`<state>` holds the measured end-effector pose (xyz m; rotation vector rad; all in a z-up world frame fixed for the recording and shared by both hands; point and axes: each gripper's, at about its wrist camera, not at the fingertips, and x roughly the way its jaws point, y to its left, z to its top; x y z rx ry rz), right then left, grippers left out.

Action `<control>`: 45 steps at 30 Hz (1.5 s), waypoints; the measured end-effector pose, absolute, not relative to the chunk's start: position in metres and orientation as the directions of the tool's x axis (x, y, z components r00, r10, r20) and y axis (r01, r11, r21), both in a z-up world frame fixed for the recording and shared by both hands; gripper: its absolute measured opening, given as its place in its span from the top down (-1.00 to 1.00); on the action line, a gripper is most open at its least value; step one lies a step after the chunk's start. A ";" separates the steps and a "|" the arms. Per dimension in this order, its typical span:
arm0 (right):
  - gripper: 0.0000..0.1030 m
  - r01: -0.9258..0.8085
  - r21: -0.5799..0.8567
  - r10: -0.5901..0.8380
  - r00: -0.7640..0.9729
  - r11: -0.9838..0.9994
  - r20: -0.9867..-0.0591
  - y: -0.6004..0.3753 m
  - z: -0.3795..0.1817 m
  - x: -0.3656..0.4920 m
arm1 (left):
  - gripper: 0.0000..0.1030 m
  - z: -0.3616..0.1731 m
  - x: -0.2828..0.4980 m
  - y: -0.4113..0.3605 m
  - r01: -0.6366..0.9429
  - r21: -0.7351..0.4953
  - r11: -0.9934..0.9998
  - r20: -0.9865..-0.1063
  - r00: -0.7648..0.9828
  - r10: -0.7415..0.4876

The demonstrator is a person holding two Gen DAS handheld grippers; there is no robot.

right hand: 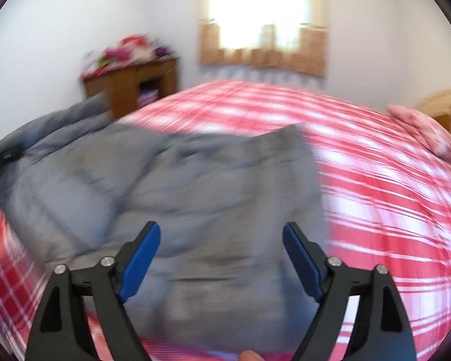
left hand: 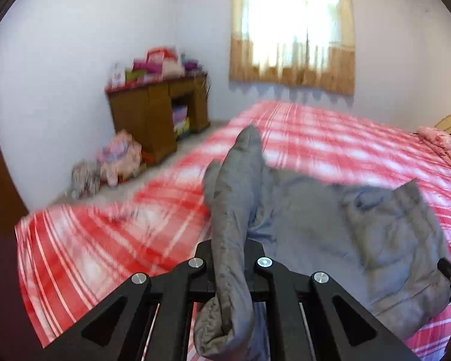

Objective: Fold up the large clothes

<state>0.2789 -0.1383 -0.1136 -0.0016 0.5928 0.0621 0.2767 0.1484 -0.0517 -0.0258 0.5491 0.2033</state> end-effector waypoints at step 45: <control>-0.75 0.129 0.127 -0.025 0.791 0.983 -0.612 -0.280 -0.043 0.302 | -0.86 -0.048 0.382 -0.006 -0.114 0.209 0.971 -0.579 0.786 0.217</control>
